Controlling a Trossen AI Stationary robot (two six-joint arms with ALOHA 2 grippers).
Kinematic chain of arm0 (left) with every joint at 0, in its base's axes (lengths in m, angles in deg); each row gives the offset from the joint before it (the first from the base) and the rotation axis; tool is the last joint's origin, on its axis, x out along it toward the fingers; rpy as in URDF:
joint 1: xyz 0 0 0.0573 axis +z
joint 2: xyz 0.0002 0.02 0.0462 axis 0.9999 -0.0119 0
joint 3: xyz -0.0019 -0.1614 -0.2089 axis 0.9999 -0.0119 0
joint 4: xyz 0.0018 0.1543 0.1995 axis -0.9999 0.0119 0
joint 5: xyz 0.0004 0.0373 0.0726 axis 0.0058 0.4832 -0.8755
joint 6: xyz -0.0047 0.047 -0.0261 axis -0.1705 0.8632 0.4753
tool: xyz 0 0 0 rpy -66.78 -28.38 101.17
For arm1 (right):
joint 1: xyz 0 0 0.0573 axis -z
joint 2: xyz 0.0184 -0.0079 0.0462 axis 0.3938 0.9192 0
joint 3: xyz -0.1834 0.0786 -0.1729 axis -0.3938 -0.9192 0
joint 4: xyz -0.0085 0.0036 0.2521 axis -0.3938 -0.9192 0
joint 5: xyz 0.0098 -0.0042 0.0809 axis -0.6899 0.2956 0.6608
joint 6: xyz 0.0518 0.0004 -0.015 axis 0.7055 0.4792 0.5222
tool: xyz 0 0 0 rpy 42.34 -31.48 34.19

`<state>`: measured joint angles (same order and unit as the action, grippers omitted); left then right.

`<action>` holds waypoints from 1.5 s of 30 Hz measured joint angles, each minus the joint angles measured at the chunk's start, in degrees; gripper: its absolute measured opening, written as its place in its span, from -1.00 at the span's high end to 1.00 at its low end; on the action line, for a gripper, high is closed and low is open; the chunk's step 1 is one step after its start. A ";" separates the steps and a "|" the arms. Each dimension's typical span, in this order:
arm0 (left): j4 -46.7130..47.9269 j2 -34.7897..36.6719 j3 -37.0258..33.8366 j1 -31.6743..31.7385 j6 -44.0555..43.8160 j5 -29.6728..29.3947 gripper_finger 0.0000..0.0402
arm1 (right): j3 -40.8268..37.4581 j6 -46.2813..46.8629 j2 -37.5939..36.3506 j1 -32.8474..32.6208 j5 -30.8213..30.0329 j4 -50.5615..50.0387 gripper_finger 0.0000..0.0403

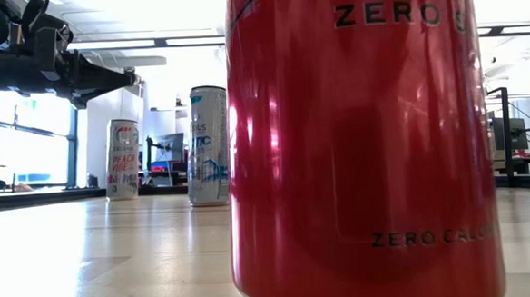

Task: Place canned beverage on shelf
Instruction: Put the pink soda can on the shelf aligned with the other pink soda can

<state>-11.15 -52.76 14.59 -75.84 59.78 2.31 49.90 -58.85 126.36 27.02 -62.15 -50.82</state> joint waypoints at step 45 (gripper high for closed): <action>-8.52 -0.01 0.03 0.00 -12.22 -0.02 0.98 | -35.34 -29.77 -11.95 -64.32 -0.25 83.31 1.00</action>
<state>-19.67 -52.77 14.62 -75.84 47.56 2.29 14.56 -88.62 114.40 -37.30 -62.40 32.50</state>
